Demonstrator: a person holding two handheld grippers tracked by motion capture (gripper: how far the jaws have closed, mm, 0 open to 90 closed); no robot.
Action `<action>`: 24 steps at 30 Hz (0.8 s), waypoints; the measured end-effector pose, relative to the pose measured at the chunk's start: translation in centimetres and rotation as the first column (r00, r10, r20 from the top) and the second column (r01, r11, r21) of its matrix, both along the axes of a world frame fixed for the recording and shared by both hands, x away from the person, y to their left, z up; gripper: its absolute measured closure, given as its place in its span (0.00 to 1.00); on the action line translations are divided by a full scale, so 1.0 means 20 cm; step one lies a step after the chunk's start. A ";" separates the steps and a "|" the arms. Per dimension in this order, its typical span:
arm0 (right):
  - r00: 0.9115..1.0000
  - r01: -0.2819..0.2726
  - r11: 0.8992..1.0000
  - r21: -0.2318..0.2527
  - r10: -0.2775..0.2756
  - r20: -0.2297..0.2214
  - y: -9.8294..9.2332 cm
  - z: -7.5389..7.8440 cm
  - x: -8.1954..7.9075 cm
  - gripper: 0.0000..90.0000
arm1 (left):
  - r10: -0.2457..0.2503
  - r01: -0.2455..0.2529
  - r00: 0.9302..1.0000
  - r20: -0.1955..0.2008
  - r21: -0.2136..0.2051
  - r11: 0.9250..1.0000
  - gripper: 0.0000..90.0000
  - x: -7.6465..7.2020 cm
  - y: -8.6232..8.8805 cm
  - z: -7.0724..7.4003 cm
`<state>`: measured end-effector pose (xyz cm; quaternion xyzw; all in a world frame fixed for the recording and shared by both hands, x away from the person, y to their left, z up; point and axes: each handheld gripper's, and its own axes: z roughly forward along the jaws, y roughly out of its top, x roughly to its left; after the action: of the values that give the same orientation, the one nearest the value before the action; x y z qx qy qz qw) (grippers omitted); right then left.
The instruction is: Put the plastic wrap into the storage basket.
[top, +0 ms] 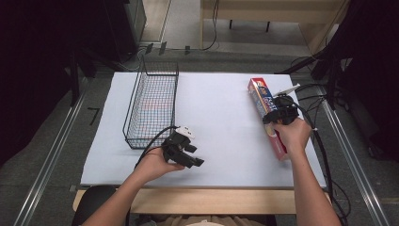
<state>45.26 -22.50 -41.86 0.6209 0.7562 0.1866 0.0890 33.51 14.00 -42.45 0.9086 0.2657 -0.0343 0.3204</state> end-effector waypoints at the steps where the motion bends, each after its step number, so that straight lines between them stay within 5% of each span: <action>1: 1.000 -0.012 1.000 0.010 0.012 0.016 0.00 0.01 -0.01 0.47 | -0.001 0.001 1.000 0.000 0.001 1.000 0.41 0.00 0.00 0.00; 4: 0.995 -0.051 0.999 0.010 0.050 0.088 0.00 0.05 -0.05 0.46 | 0.000 0.000 1.000 0.004 -0.003 1.000 0.41 0.00 0.00 0.00; 13: 0.980 -0.187 0.981 0.059 0.181 0.083 0.01 0.06 -0.13 0.46 | 0.008 -0.007 1.000 0.005 -0.036 0.999 0.41 0.00 0.03 0.04; 20: 0.950 -0.303 0.949 0.085 0.293 0.111 0.04 0.05 -0.18 0.46 | 0.003 -0.002 1.000 0.030 -0.013 1.000 0.40 -0.02 0.04 0.05; 21: 0.936 -0.337 0.939 0.070 0.326 0.135 0.05 0.05 -0.20 0.46 | -0.002 0.002 1.000 0.028 -0.009 1.000 0.39 -0.02 0.05 0.05; 24: 0.928 -0.358 0.931 0.071 0.346 0.138 0.07 0.04 -0.22 0.46 | -0.009 0.009 0.999 0.041 -0.015 1.000 0.39 -0.03 0.06 0.07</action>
<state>40.93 -21.18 -40.98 0.4658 0.8386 0.2733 0.0710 32.82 15.21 -40.95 0.9079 0.2548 -0.0192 0.3324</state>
